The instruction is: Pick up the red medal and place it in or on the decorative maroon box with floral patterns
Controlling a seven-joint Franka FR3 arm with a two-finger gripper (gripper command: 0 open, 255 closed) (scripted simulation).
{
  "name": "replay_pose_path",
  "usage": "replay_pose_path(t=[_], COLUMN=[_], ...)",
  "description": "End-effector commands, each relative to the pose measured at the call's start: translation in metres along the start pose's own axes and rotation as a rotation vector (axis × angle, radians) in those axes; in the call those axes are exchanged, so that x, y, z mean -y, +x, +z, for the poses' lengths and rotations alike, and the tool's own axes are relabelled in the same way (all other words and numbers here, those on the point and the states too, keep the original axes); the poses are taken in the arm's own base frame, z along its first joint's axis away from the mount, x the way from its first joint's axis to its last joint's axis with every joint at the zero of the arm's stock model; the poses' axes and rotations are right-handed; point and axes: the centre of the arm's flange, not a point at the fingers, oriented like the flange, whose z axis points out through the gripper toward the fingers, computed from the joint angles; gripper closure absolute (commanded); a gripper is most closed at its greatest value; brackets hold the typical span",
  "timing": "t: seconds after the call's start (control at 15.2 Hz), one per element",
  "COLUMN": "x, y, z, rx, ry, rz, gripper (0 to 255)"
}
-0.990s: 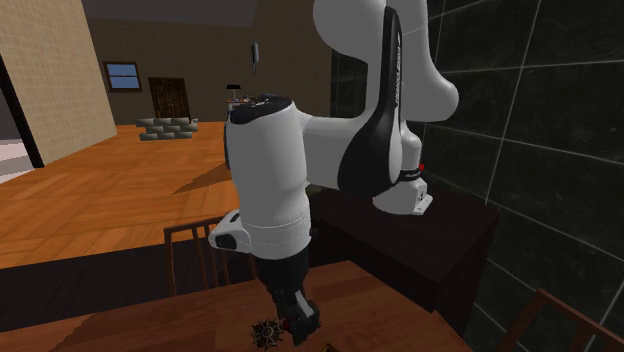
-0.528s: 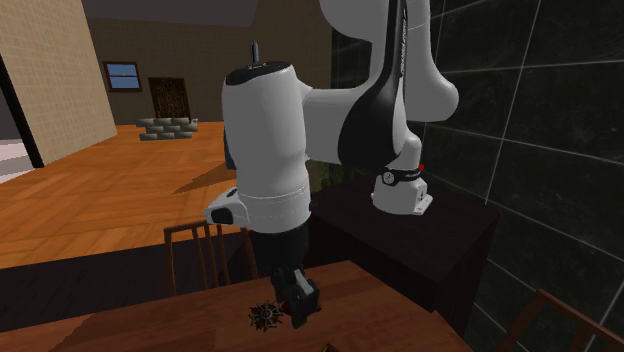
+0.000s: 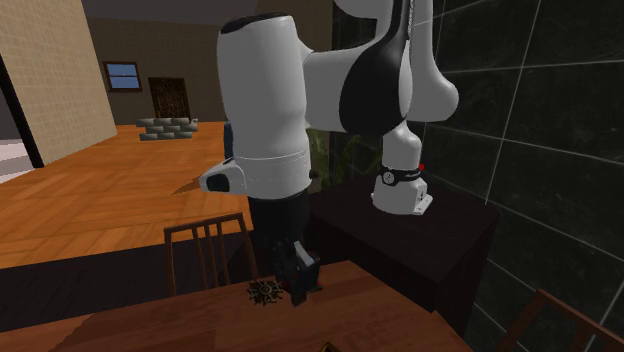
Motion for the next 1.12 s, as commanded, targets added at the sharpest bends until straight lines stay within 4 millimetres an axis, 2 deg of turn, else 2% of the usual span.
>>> replay_pose_path(t=[0.0, 0.59, 1.06], x=[0.0, 0.0, 0.092], y=[0.0, -0.004, 0.004], z=[-0.011, -0.057, -0.062], rx=[0.0, 0.0, 0.0], ry=[0.0, 0.0, 0.0], rz=[0.0, 0.0, 0.0], gripper=[255, 255, 255])
